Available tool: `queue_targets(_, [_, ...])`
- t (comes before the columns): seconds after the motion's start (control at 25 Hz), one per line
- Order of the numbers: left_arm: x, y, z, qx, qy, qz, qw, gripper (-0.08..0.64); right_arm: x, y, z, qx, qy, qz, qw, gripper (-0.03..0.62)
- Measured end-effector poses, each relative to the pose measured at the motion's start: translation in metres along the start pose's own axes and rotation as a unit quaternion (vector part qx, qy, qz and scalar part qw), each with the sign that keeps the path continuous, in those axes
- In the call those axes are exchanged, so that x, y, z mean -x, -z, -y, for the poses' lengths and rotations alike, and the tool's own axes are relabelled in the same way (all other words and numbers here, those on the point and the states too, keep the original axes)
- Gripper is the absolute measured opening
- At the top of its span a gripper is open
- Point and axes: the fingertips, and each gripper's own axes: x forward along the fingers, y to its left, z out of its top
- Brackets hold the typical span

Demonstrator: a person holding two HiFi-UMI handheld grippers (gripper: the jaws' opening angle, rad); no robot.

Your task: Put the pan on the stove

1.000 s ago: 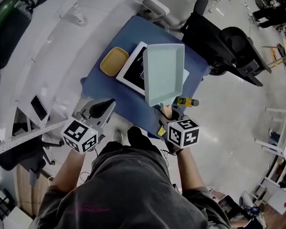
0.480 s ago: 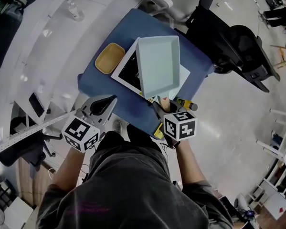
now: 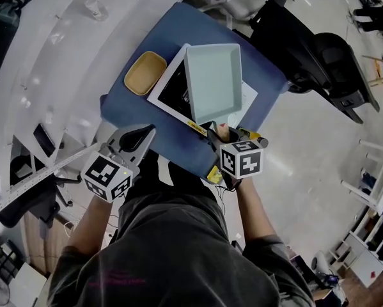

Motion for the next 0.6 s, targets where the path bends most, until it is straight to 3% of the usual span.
queue_targets(0.6, [-0.009, 0.009, -0.051, 0.013, 0.057, -0.017, 0.9981, 0.002, -0.042, 0.023, 0.011, -0.018, 0.07, -0.065, 0.995, 0.121])
